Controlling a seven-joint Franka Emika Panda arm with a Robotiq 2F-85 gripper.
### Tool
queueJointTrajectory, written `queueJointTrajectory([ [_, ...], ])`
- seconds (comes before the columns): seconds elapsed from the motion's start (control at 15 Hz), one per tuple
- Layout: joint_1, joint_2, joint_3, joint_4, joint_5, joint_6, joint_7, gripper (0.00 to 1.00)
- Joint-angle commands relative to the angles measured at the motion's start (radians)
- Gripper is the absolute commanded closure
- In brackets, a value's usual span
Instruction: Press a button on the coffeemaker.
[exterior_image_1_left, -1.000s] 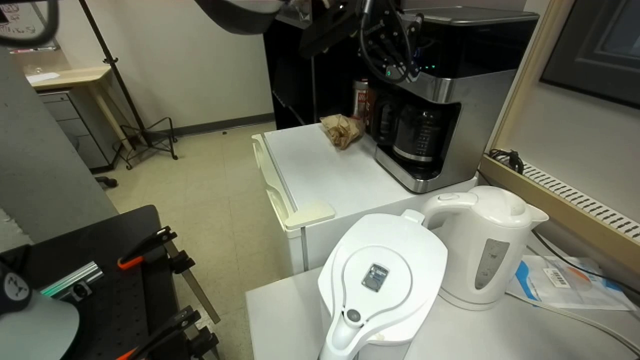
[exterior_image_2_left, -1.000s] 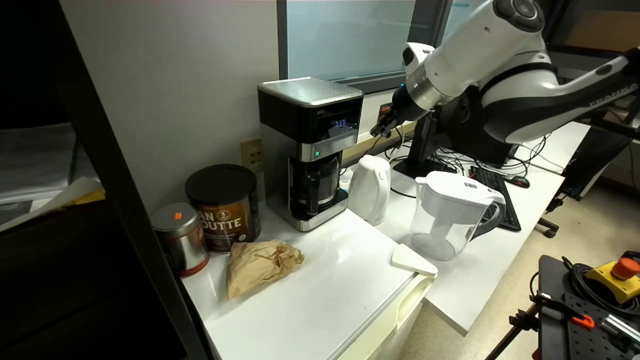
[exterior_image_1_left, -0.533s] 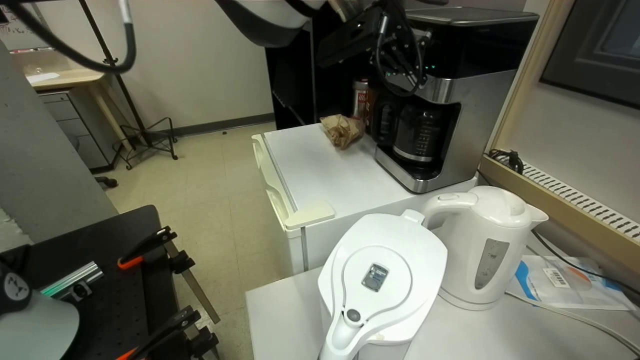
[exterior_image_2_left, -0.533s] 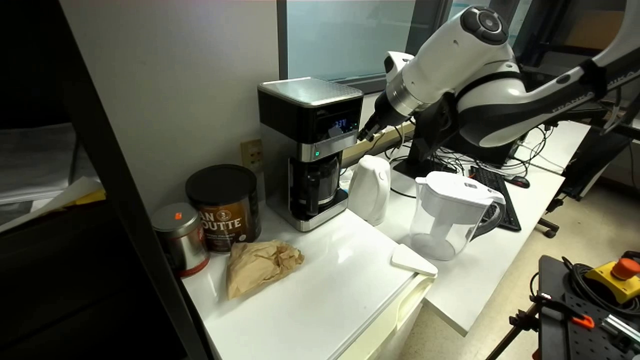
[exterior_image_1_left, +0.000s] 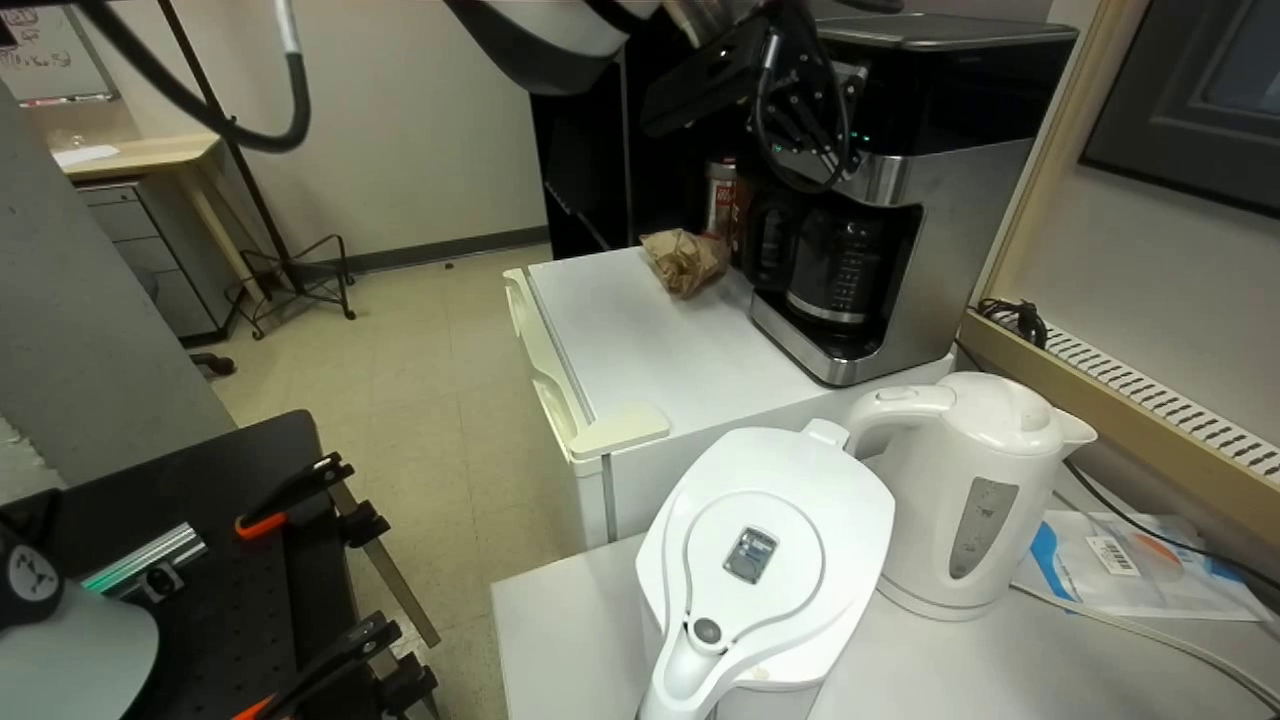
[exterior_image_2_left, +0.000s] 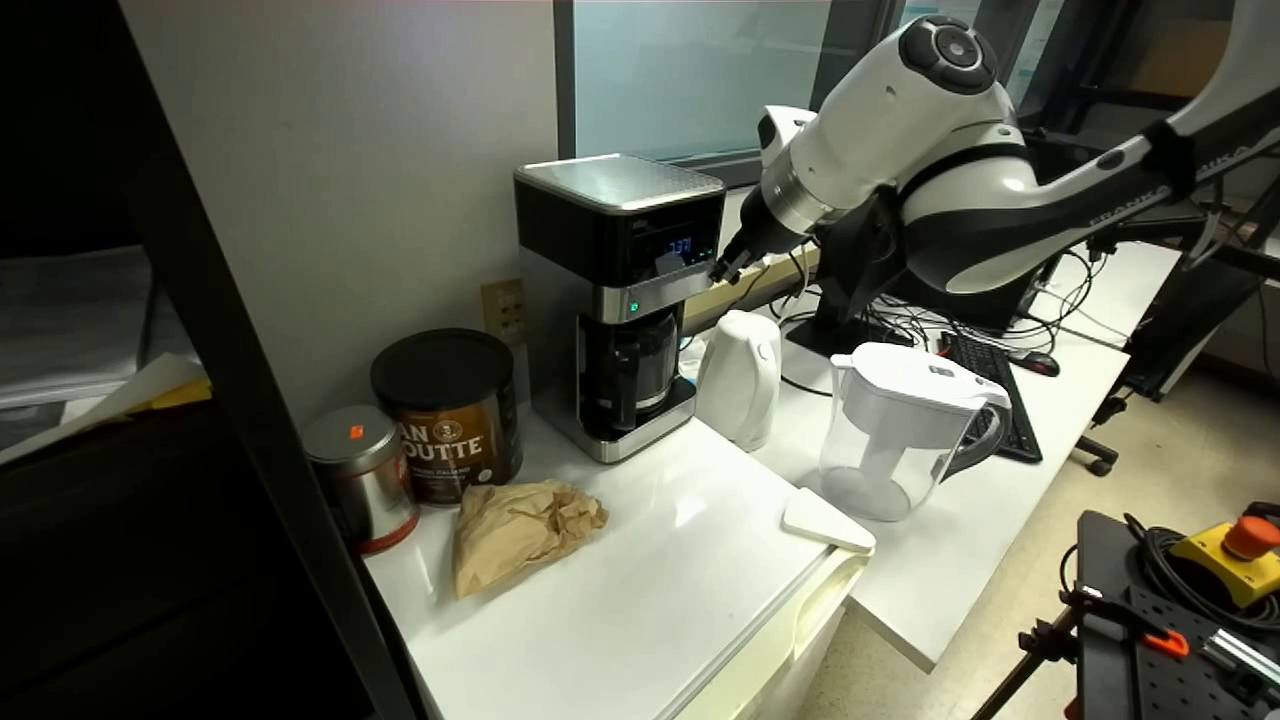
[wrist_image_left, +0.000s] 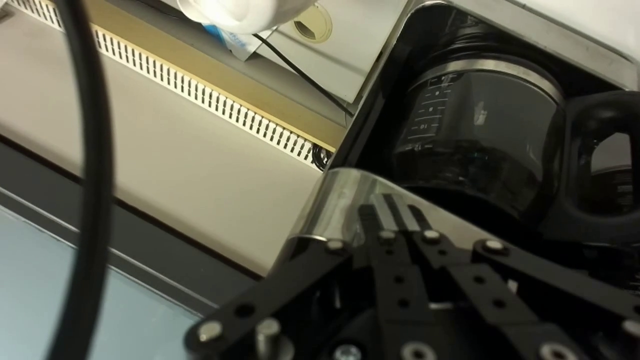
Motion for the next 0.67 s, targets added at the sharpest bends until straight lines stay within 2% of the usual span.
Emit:
queueJointTrajectory([
  [0.0,0.019,-0.019,-0.006,-0.010,-0.061,-0.008,0.038,0.98],
  [0.33,0.051,-0.170,0.009,-0.172,-0.184,-0.029,0.067,0.98],
  [0.6,0.071,-0.270,0.027,-0.271,-0.232,-0.050,0.087,0.98],
])
